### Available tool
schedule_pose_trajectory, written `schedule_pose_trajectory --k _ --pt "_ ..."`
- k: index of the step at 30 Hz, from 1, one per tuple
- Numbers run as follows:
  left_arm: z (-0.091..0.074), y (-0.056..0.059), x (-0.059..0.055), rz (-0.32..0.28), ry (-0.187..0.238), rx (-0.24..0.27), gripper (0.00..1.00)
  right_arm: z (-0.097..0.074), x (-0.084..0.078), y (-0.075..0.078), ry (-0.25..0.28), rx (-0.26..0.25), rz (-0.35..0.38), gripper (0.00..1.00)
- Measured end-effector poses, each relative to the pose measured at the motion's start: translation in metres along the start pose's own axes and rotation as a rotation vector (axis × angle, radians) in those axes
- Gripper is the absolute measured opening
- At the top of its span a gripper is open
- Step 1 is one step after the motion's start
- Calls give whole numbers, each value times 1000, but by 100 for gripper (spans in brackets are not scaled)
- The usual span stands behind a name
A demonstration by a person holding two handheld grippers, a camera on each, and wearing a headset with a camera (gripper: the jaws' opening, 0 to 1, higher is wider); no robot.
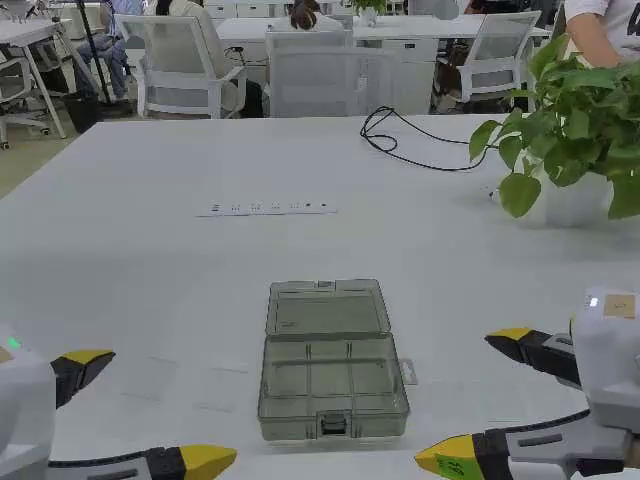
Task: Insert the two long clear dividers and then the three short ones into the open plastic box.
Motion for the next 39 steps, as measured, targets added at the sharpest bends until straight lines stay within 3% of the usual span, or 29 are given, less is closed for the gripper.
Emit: schedule_pose_trajectory --k 13,32,39 --pt "-4 -2 -2 -16 8 -10 91 9 6 -2 -15 1 -8 100" --pt "-4 -2 -4 -2 -5 -18 90 7 6 -1 -13 -8 -15 100" --pt "-1 -1 -5 2 -8 -29 90 7 10 0 13 -6 -10 100"
Point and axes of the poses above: the centre of the closed fingertips' face, and the gripper's own axes: z roughly forward along the fingers, y roughly to its right, x roughly out of its top, the point moved 3 cm from there along -z, roughly backward along the fingers, and after that the axes turned 2 degrees about -y, right-handed, at the moved point
